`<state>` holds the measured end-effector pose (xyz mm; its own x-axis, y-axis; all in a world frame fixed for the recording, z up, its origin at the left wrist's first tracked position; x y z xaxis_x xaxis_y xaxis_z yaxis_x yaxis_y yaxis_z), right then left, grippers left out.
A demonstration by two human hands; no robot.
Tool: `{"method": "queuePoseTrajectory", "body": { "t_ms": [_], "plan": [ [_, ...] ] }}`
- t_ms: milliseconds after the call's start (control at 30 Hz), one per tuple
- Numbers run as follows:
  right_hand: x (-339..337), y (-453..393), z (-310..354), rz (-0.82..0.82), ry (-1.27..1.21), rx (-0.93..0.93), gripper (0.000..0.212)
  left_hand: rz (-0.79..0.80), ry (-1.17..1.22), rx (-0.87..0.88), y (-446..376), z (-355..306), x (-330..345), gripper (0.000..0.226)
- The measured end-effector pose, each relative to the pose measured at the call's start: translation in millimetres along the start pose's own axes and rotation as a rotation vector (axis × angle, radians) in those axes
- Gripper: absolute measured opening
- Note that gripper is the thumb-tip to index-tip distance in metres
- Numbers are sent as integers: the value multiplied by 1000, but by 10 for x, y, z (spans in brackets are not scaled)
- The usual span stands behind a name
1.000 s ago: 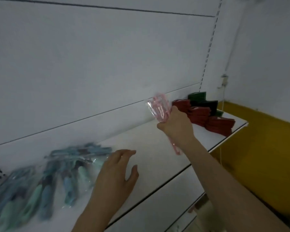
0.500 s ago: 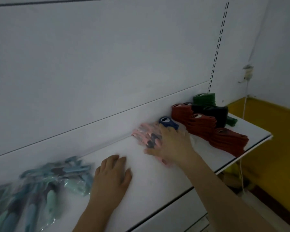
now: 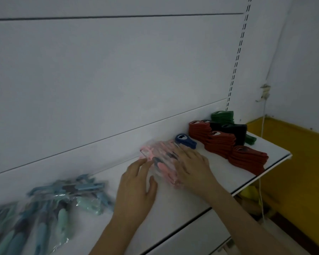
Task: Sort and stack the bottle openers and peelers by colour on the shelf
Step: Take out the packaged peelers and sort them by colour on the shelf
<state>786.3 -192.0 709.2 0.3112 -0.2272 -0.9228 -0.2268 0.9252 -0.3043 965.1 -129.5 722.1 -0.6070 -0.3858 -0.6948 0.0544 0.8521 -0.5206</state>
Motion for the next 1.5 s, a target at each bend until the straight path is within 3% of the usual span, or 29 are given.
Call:
{"method": "queuePoseTrajectory", "body": {
  "t_ms": [100,200,300,367,467,600,767,833,967,1067,1133,1233,1367,1433,1500],
  "plan": [
    [89,50,-157,26,-76,-175,54,213,114,-7,-150,-159,345,76],
    [174,58,-266,71,-163,-63,51,393,-30,-23,-160,-91,682,100],
    [171,62,-330,-40,-51,17,46,332,-122,103,-94,32,686,85],
    [203,44,-312,-116,-32,-85,38,342,-216,-10,-85,151,652,91],
    [181,52,-253,-29,-160,-140,44,364,-202,-35,-86,143,704,105],
    [196,50,-213,52,-277,-186,39,321,-116,-7,-168,124,829,105],
    [219,13,-290,75,-339,-97,44,400,-153,32,-265,83,918,101],
    [118,34,-282,-14,-310,-96,45,403,-157,37,-202,23,729,97],
    [-175,80,-74,-240,-400,-33,57,236,-83,89,148,18,49,71],
    [-277,40,432,-260,-555,-11,52,1,-60,54,523,243,-562,37],
    [-230,-25,901,-220,-575,-118,39,-173,-140,-11,779,419,-983,27],
    [11,-57,1649,-68,-472,-326,35,-342,-332,-287,1114,763,-1487,38],
    [531,-3,2384,137,-148,-559,80,-258,-399,-707,1473,1230,-1636,74],
    [735,34,2505,130,-26,-563,84,-216,-416,-722,1549,1311,-1586,74],
    [801,14,2476,21,-66,-527,63,-213,-438,-687,1549,1303,-1577,68]
  ]
}}
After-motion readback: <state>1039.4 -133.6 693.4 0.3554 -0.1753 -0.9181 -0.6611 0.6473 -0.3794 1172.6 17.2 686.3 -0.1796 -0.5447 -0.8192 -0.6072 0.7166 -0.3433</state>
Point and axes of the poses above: each hand's wrist, its own y-axis away from the middle knuckle, its own x-axis out of the palm, z = x × y, the point moved 5 cm from there along -y, towards the middle knuckle, and after that the axes turned 8 degrees about y, right-handed, at the moved point
